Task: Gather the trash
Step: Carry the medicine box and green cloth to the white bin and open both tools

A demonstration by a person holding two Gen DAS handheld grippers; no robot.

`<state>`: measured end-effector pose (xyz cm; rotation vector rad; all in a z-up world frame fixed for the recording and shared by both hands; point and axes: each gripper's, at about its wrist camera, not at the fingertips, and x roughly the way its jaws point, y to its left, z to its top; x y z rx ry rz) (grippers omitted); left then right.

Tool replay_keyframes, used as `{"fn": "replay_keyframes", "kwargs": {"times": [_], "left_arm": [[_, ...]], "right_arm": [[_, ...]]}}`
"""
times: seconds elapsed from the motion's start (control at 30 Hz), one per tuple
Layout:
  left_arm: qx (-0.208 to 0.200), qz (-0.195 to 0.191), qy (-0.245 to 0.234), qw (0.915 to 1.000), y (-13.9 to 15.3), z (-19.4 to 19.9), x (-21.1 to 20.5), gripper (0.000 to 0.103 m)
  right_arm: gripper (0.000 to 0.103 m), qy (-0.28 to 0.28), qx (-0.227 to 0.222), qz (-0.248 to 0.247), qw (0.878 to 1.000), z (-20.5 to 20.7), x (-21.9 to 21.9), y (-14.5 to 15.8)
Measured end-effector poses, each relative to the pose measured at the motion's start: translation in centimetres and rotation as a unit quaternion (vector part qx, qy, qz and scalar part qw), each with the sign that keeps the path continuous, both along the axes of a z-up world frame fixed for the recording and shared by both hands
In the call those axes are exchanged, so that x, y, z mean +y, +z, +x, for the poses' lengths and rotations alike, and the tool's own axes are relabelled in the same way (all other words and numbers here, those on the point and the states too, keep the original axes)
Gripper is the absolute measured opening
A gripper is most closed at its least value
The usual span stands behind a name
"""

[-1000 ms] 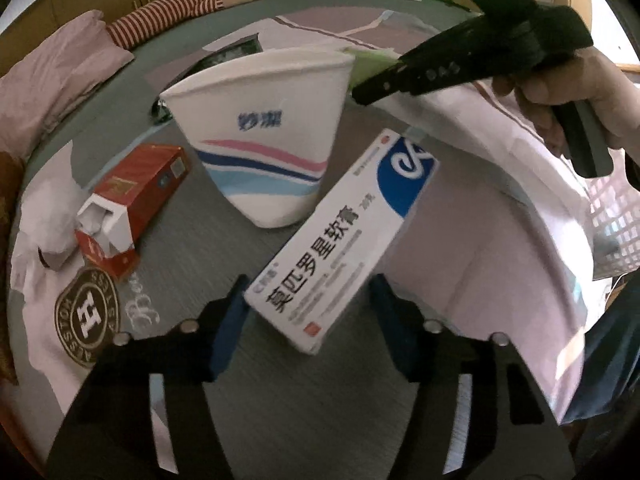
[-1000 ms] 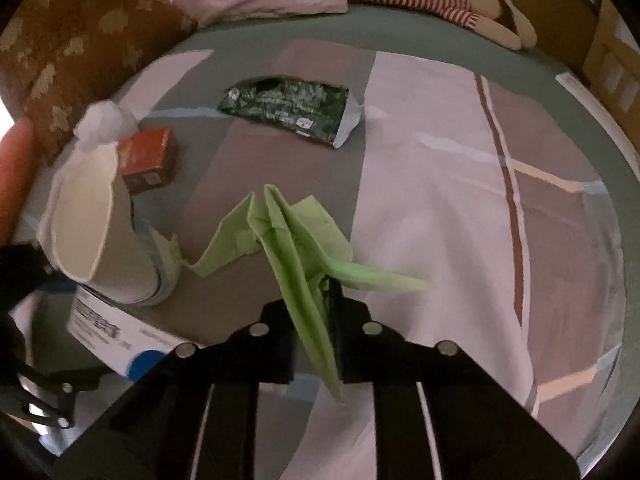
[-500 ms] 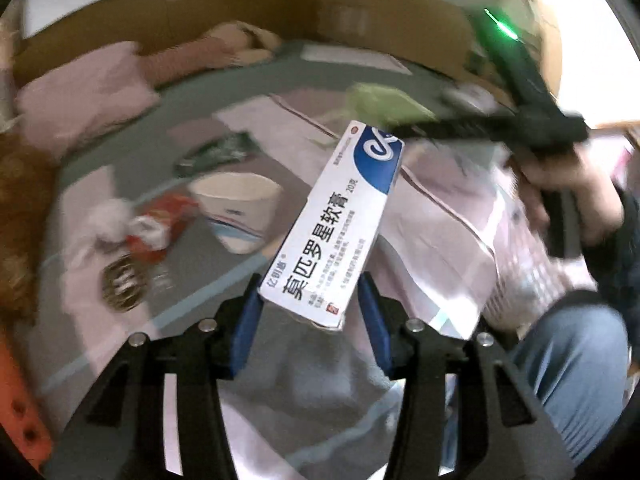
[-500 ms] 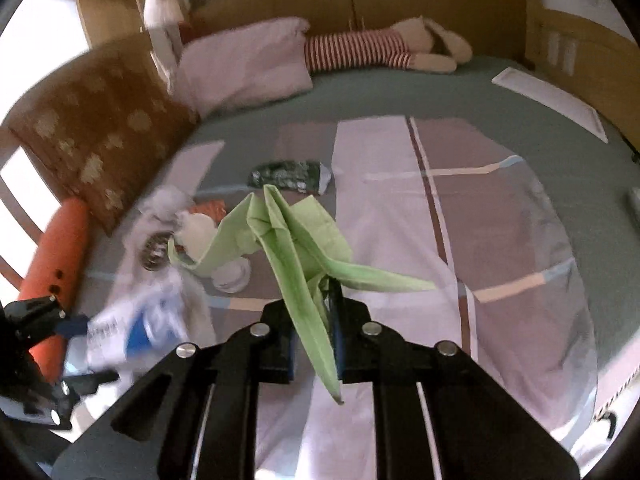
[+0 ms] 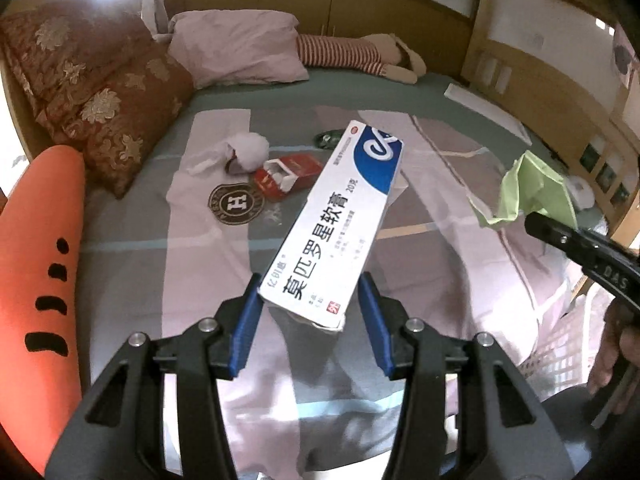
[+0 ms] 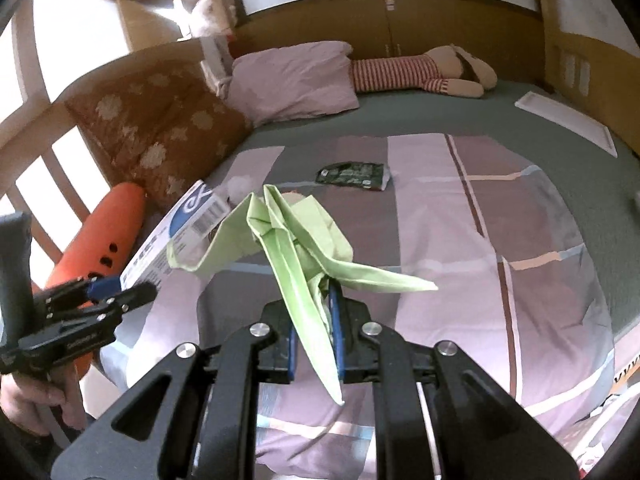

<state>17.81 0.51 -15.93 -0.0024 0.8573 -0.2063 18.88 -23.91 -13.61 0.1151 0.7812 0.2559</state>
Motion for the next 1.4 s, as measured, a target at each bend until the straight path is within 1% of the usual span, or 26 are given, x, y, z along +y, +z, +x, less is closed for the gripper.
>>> {"fn": "replay_keyframes", "kwargs": {"times": [0.13, 0.33, 0.43, 0.57, 0.63, 0.73, 0.77, 0.87, 0.93, 0.97, 1.0, 1.03, 1.07, 1.1, 1.13, 1.17, 1.2, 1.23, 1.27, 1.3, 1.33, 1.4], "left_arm": [[0.003, -0.003, 0.008, 1.0, 0.0, 0.2, 0.4, 0.049], [0.004, -0.002, 0.004, 1.0, -0.3, 0.0, 0.5, 0.049], [0.003, -0.005, 0.008, 1.0, -0.2, 0.0, 0.7, 0.049], [0.003, -0.01, 0.01, 0.9999, -0.2, 0.1, 0.9, 0.049], [0.003, -0.01, 0.007, 0.9999, -0.2, 0.0, 0.8, 0.049], [0.0, -0.015, -0.001, 0.9999, -0.1, -0.1, 0.8, 0.049], [-0.001, -0.015, -0.004, 0.9999, 0.0, -0.2, 0.7, 0.049], [-0.005, -0.013, -0.016, 0.9998, 0.1, -0.3, 0.3, 0.049], [-0.009, -0.009, -0.023, 0.9997, 0.2, -0.4, -0.2, 0.049], [-0.011, -0.006, -0.03, 0.9995, 0.3, -0.4, -0.6, 0.049], [-0.013, -0.005, -0.036, 0.9993, 0.4, -0.5, -1.0, 0.049], [-0.017, -0.003, -0.047, 0.9987, 0.6, -0.7, -1.7, 0.049], [-0.021, 0.0, -0.06, 0.998, 0.8, -0.9, -2.5, 0.049], [-0.024, 0.002, -0.074, 0.997, 1.1, -1.2, -3.3, 0.049], [-0.031, 0.003, -0.1, 0.9945, 1.6, -1.8, -4.9, 0.049], [-0.035, 0.006, -0.119, 0.9922, 1.9, -2.3, -6.1, 0.049], [-0.038, 0.009, -0.137, 0.9898, 2.2, -2.7, -7.3, 0.049], [-0.037, 0.009, -0.165, 0.9855, 2.6, -3.5, -9.3, 0.049], [-0.034, 0.005, -0.193, 0.9806, 3.1, -4.3, -11.2, 0.049], [-0.031, 0.001, -0.229, 0.973, 3.7, -5.4, -13.7, 0.049], [-0.029, 0.001, -0.251, 0.9675, 4.0, -6.2, -15.3, 0.049], [-0.02, 0.0, -0.315, 0.949, 4.9, -8.4, -19.6, 0.049]], "right_arm": [[0.014, -0.005, 0.008, 0.006, 1.0, 0.1, -0.4, -0.3], [0.014, -0.007, 0.005, 0.007, 1.0, 0.1, -0.6, -0.2], [0.014, -0.015, -0.003, 0.011, 1.0, -0.1, -1.3, 0.0], [0.014, -0.036, -0.035, 0.038, 0.998, -1.8, -3.7, 1.8], [0.014, -0.055, -0.058, 0.054, 0.995, -3.9, -6.0, 3.6], [0.014, -0.086, -0.085, 0.056, 0.991, -7.3, -9.4, 5.7], [0.014, -0.104, -0.095, 0.055, 0.988, -9.2, -11.4, 6.6], [0.014, -0.145, -0.103, 0.045, 0.983, -13.3, -15.6, 7.4], [0.014, -0.179, -0.097, 0.029, 0.979, -16.2, -18.3, 7.2], [0.014, -0.202, -0.088, 0.018, 0.975, -18.0, -20.1, 6.6], [0.014, -0.215, -0.08, 0.012, 0.973, -19.0, -20.9, 5.9], [0.014, -0.23, -0.067, 0.006, 0.971, -19.9, -22.0, 5.0], [0.015, -0.245, -0.044, 0.005, 0.968, -20.9, -23.2, 3.6], [0.021, -0.257, -0.016, 0.004, 0.966, -21.5, -24.4, 1.9], [0.039, -0.265, 0.009, 0.0, 0.964, -22.0, -25.2, 0.4], [0.051, -0.287, 0.042, -0.015, 0.957, -22.8, -26.3, -1.6], [0.066, -0.307, 0.054, -0.025, 0.95, -23.3, -26.8, -2.5], [0.067, -0.326, 0.062, -0.03, 0.943, -24.1, -27.4, -3.1], [0.067, -0.353, 0.054, -0.022, 0.934, -25.4, -28.4, -3.0], [0.067, -0.369, 0.036, -0.011, 0.929, -26.3, -28.8, -2.4], [0.067, -0.384, 0.011, 0.004, 0.923, -27.4, -29.6, -1.5], [0.069, -0.418, -0.044, 0.022, 0.907, -29.8, -31.4, 1.5]]}}
